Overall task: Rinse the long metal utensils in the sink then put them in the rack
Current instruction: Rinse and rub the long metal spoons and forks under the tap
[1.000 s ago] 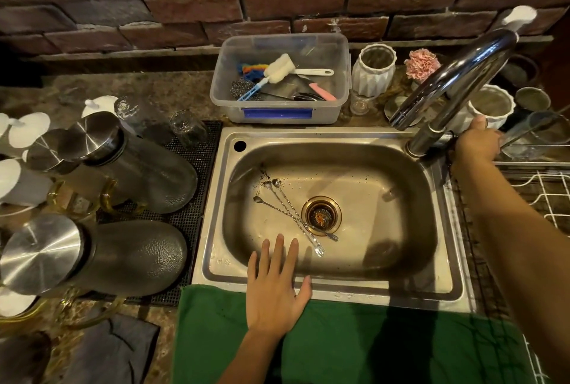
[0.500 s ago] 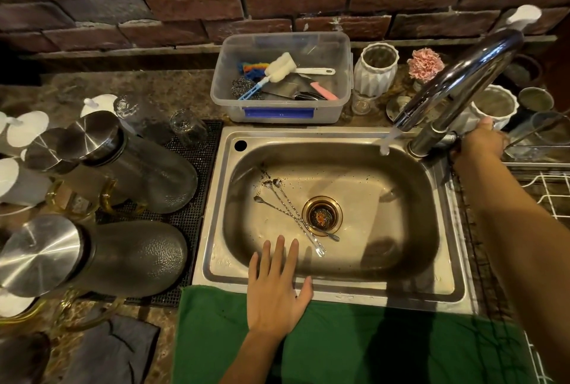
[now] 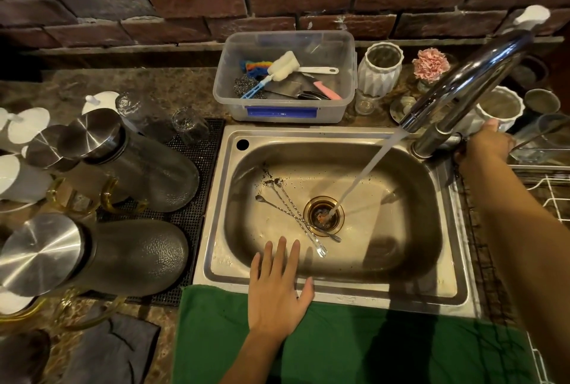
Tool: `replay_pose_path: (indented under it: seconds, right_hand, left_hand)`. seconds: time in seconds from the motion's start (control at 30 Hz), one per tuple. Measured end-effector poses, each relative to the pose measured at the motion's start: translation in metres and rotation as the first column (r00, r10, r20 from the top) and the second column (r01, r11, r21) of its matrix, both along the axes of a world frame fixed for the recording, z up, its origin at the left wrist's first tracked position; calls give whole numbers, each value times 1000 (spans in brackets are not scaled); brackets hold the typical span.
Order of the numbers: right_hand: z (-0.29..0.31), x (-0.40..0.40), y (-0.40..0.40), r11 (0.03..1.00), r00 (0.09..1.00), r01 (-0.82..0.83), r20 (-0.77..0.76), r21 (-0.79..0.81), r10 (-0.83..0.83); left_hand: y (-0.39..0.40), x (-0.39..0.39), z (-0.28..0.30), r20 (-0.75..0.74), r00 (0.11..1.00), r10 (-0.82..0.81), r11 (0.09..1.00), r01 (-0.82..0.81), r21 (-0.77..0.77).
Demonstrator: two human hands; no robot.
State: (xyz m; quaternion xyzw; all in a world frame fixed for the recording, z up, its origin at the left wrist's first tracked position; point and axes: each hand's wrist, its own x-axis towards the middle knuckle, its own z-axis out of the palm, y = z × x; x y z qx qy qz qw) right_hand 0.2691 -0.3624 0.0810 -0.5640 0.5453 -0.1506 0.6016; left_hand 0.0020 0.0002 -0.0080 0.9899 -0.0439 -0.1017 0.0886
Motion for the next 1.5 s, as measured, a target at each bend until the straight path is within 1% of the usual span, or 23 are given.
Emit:
replay_pose_path:
  seconds: [0.13, 0.17, 0.23, 0.27, 0.3, 0.37, 0.4, 0.43, 0.47, 0.5, 0.53, 0.63, 0.67, 0.73, 0.83, 0.97, 1.1, 1.17, 1.23, 1.3, 1.37, 1.43, 1.5]
  right_hand:
    - [5, -8, 4, 999, 999, -38, 20, -17, 39]
    - [7, -13, 7, 999, 998, -47, 40, -1, 47]
    - [9, -29, 15, 996, 994, -91, 60, 2, 90]
    - [10, -40, 21, 993, 991, -119, 56, -9, 120]
    - [11, -52, 27, 989, 988, -144, 49, -18, 145]
    - [14, -77, 41, 985, 984, -171, 59, 32, 169]
    - [15, -89, 48, 980, 980, -187, 77, 65, 182]
    - [15, -100, 55, 974, 975, -211, 82, 85, 204]
    - [14, -112, 61, 966, 970, -242, 60, 89, 237]
    - [13, -123, 65, 957, 962, -274, 25, 90, 273]
    - [10, -134, 69, 947, 952, -304, -5, 106, 306]
    - [-3, -160, 78, 919, 922, -360, -89, 160, 377]
    - [-7, -167, 81, 918, 919, -357, -114, 170, 379]
    - [-17, -177, 86, 918, 920, -340, -132, 203, 370]
    - [-30, -187, 91, 916, 920, -316, -157, 246, 359]
    - [-36, -190, 103, 907, 912, -337, -149, 254, 381]
    - [-35, -190, 119, 874, 878, -422, -132, 241, 460]
    - [-33, -190, 129, 848, 851, -473, -124, 240, 510]
    - [-30, -192, 142, 817, 824, -517, -111, 256, 556]
    - [-29, -196, 158, 775, 811, -518, -79, 362, 579]
    - [-29, -200, 177, 691, 833, -433, -35, 579, 552]
    - [-26, -201, 197, 603, 894, -273, -34, 750, 447]
    - [-22, -198, 210, 509, 968, -97, -37, 855, 247]
  left_hand:
    - [-5, 3, 9, 12, 1000, 11, 1000, -11, -21]
    - [-8, 7, 13, 4, 998, 57, 997, -57, -53]
    - [-14, 24, 19, -39, 973, 229, 958, -232, -168]
    - [-16, 35, 21, -83, 936, 341, 901, -351, -256]
    - [-17, 51, 20, -157, 878, 452, 804, -477, -354]
    - [-15, 87, 12, -378, 705, 600, 532, -704, -470]
    - [-11, 105, 5, -478, 607, 635, 390, -786, -480]
    - [-8, 121, -2, -545, 521, 657, 272, -838, -473]
    - [-3, 134, -10, -586, 455, 671, 190, -869, -457]
    - [-1, 144, -18, -616, 403, 677, 129, -889, -440]
    - [0, 152, -26, -636, 359, 683, 90, -906, -414]
    - [0, 170, -49, -674, 272, 687, 9, -931, -365]
    - [-2, 175, -53, -676, 243, 696, -9, -938, -346]
    - [-6, 184, -62, -671, 205, 712, -3, -955, -296]
    - [-14, 190, -71, -649, 200, 734, 37, -966, -256]
    - [-14, 191, -80, -639, 180, 748, -9, -960, -280]
    - [-9, 185, -80, -621, 165, 767, -43, -951, -306]
    - [-8, 181, -74, -613, 175, 771, -58, -938, -341]
    - [-7, 174, -61, -594, 206, 777, -46, -924, -381]
    - [-11, 167, -40, -601, 212, 770, -81, -903, -422]
    - [-21, 156, -13, -643, 232, 730, -160, -857, -490]
    - [-35, 140, 13, -673, 302, 675, -196, -806, -559]
    - [-47, 123, 36, -694, 369, 618, -218, -768, -602]
